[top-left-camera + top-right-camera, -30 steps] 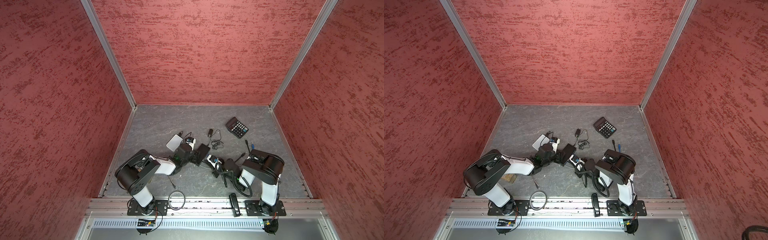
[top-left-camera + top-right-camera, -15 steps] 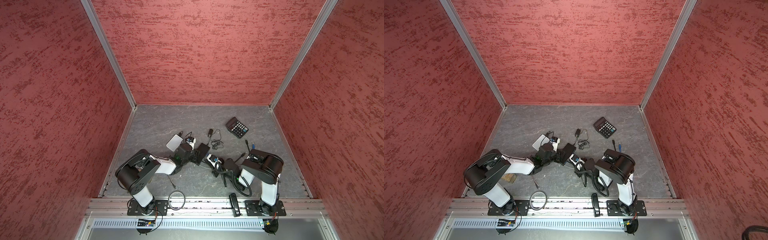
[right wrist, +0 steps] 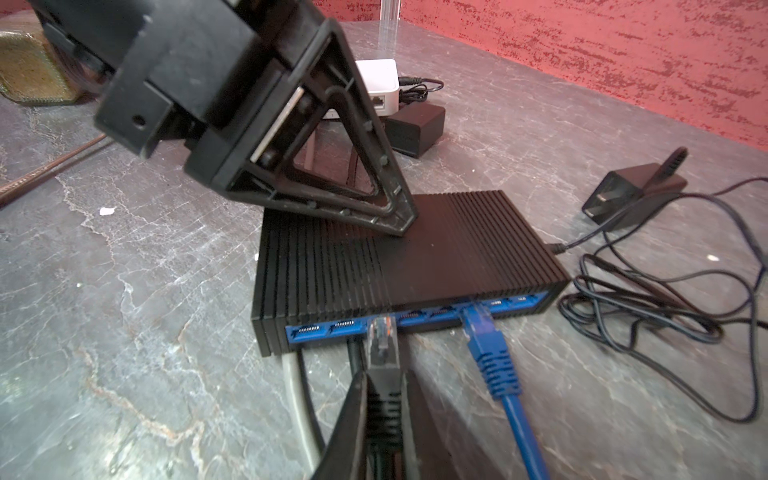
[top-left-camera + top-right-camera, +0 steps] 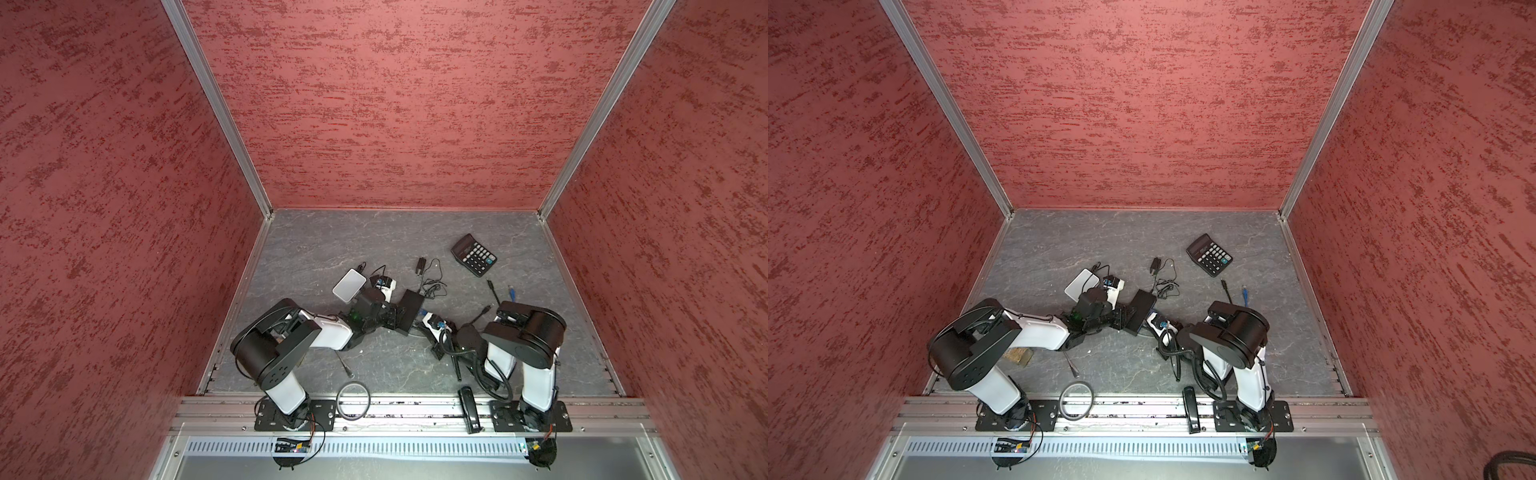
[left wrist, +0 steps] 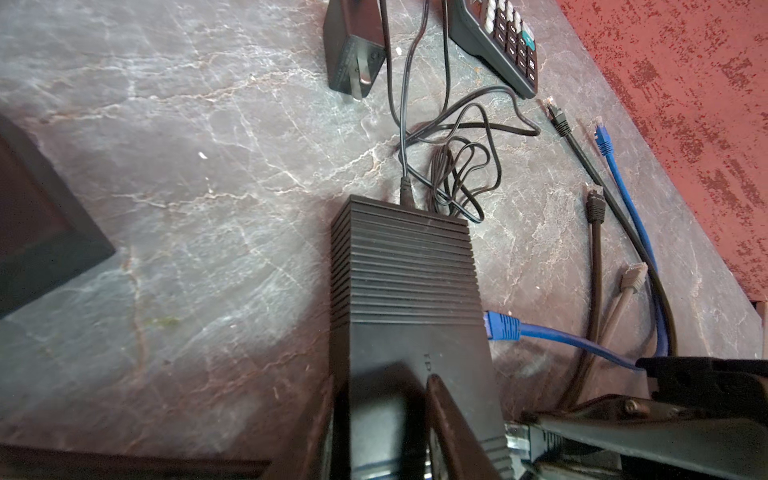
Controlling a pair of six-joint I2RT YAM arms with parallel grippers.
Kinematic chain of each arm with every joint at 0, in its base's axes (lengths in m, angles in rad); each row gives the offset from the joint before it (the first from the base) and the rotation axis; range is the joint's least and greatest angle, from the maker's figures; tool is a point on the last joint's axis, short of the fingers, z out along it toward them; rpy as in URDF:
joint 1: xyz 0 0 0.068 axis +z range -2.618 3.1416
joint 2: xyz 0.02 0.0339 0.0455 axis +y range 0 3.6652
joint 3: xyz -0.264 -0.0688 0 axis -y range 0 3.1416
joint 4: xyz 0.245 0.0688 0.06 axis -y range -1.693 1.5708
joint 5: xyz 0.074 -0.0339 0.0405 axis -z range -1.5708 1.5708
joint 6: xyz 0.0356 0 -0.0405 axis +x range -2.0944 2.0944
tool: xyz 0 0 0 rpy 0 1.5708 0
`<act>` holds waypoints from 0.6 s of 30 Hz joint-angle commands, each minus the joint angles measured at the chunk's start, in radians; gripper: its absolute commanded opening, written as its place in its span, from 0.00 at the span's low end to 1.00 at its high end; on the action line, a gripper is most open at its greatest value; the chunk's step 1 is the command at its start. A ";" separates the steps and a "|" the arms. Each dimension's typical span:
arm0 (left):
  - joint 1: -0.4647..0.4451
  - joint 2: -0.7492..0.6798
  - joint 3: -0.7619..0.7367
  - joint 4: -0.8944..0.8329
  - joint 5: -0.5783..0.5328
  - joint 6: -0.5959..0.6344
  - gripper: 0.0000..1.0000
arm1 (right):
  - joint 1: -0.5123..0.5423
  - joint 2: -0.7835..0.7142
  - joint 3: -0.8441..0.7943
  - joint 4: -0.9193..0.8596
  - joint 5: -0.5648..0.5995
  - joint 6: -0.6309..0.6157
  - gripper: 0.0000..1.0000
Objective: Insert the plug into the switch port
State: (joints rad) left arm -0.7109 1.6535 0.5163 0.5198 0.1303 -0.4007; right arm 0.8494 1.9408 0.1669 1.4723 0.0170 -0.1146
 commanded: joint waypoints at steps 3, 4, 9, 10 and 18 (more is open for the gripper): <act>-0.027 0.037 -0.029 -0.147 0.088 -0.004 0.37 | 0.002 0.010 0.016 0.158 0.034 0.021 0.00; -0.027 0.035 -0.030 -0.147 0.089 -0.003 0.37 | 0.002 0.011 0.018 0.158 0.032 0.017 0.00; -0.024 0.029 -0.026 -0.147 0.096 0.000 0.37 | 0.004 0.004 0.025 0.152 -0.015 -0.014 0.00; -0.023 0.026 -0.025 -0.147 0.095 0.002 0.37 | 0.006 -0.001 0.028 0.138 -0.017 -0.019 0.00; -0.010 -0.042 -0.018 -0.203 0.076 0.023 0.37 | 0.029 -0.070 0.094 -0.054 -0.047 -0.057 0.00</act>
State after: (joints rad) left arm -0.7040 1.6245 0.5167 0.4690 0.1265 -0.4023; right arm 0.8661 1.9148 0.1902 1.4071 -0.0036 -0.1555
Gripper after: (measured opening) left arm 0.371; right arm 0.134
